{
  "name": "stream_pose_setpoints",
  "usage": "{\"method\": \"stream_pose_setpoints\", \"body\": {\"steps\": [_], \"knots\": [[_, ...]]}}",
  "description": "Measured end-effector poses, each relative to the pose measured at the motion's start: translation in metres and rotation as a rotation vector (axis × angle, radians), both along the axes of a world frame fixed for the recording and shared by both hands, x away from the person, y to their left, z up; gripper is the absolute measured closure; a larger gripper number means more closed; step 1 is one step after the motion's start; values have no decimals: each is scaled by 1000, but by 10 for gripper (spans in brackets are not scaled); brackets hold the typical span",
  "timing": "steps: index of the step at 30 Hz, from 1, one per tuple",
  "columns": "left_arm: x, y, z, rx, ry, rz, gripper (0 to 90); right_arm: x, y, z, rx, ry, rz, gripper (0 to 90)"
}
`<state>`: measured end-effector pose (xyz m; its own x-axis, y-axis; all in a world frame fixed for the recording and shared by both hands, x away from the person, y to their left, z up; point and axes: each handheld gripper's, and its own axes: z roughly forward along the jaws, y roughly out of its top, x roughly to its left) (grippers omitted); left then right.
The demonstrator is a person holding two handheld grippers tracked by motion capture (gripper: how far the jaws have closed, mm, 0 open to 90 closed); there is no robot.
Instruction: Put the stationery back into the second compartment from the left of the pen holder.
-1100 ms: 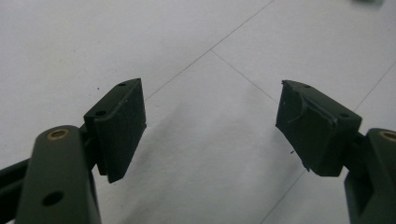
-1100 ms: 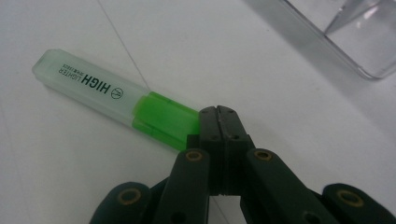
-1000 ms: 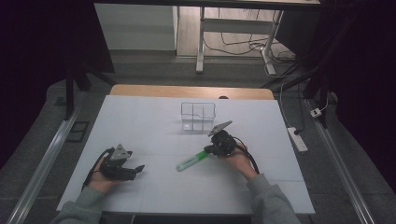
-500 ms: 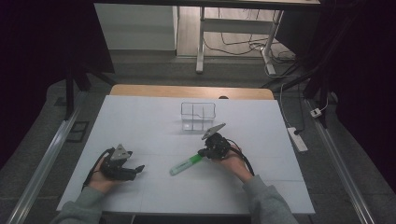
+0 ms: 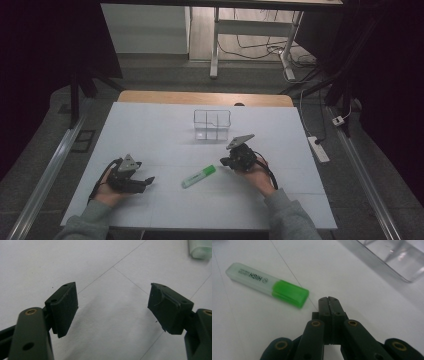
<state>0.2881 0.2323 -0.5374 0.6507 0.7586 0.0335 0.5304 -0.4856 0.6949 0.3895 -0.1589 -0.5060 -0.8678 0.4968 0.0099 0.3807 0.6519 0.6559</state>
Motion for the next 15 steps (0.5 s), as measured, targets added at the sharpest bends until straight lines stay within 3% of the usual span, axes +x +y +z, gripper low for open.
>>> {"method": "stream_pose_setpoints", "body": {"steps": [4,9,15], "knots": [[0,0,0,0,-1,-3,240,-11,-21,1,16,-31,-49,893],[-1,0,1,-1,-2,-5,240,-24,-49,2,59,-75,-103,686],[0,0,1,-2,-2,-6,240,-37,-79,4,109,-115,-162,528]]}}
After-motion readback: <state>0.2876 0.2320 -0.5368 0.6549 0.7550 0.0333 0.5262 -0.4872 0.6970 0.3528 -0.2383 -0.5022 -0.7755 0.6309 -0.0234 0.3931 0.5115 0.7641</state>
